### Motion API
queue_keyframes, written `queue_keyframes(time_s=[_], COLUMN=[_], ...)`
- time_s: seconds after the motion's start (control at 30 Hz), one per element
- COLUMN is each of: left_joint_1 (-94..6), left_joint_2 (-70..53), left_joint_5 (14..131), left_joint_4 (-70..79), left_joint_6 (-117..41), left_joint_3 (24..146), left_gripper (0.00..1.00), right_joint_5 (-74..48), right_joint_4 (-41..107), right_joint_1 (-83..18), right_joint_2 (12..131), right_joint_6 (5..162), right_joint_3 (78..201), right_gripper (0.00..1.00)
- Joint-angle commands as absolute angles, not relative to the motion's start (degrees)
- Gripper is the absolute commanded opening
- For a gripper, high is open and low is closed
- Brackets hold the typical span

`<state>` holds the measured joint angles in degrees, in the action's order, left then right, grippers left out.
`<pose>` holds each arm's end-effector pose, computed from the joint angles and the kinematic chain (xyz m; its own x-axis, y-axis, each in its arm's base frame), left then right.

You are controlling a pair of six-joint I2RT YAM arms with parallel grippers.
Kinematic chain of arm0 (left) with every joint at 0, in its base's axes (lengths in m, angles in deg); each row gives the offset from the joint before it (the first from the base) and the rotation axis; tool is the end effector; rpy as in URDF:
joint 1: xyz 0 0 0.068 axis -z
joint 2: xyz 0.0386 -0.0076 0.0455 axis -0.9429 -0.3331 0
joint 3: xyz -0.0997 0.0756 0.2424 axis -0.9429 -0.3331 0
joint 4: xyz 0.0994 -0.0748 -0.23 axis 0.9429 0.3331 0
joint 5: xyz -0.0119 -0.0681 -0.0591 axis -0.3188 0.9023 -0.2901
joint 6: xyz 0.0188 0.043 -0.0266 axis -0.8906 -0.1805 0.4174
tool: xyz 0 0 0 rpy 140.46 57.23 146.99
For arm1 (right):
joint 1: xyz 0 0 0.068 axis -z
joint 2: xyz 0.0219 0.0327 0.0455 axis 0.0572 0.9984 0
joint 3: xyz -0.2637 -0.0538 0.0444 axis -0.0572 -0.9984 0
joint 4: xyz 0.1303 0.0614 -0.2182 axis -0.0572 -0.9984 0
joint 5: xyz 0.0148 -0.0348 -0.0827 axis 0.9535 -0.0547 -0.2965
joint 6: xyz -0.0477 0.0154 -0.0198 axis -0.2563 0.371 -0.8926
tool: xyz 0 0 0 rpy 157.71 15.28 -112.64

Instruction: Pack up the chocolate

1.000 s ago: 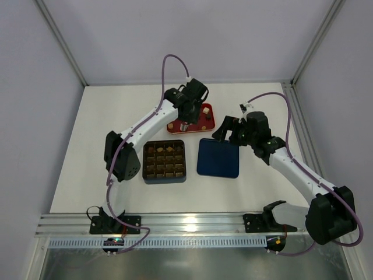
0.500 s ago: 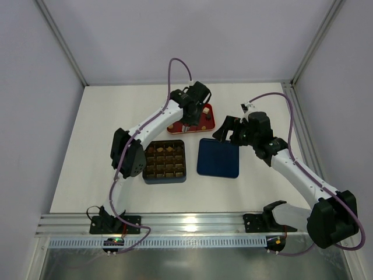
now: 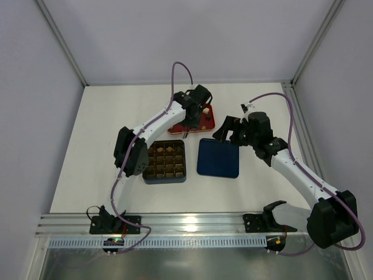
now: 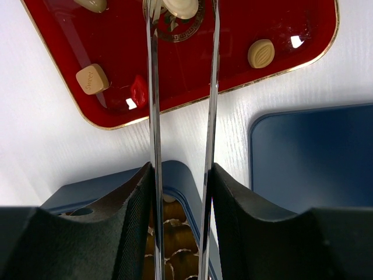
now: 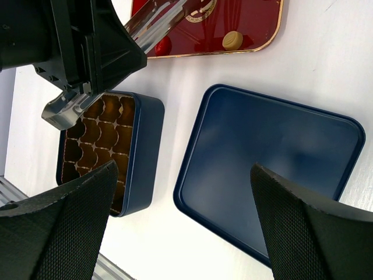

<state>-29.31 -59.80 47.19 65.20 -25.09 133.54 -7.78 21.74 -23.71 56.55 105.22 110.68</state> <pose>0.3626 -0.3041 0.2632 -0.8389 0.2176 -0.4990 0.2135 0.9747 0.0661 0.2385 0.0974 0.2733 -0.6767 0.2417 -0.6955 -0.2265 0.8304 0.5090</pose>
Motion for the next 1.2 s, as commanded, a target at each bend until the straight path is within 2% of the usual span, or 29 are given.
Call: queue_keyframes(time_s=[0.0,0.83,1.17], left_joint_1=[-29.5,-29.6,-29.6], left_joint_2=[-59.5,-55.8,-55.5], left_joint_5=[46.5,47.0,47.6], left_joint_4=[65.2,65.0,65.8], left_joint_6=[-24.4,-24.2,-24.4], left_joint_3=[133.9,131.0,131.1], left_gripper=[0.42,0.44,0.39], right_joint_5=[-7.7,-7.6,-7.6], right_joint_4=[22.7,23.1,23.3], right_joint_1=[-23.8,-23.8,-23.8], right_joint_2=[55.2,55.4,55.7], right_joint_6=[104.3,104.7,104.8], right_joint_3=[111.0,110.5,110.5], right_gripper=[0.94,0.94,0.95])
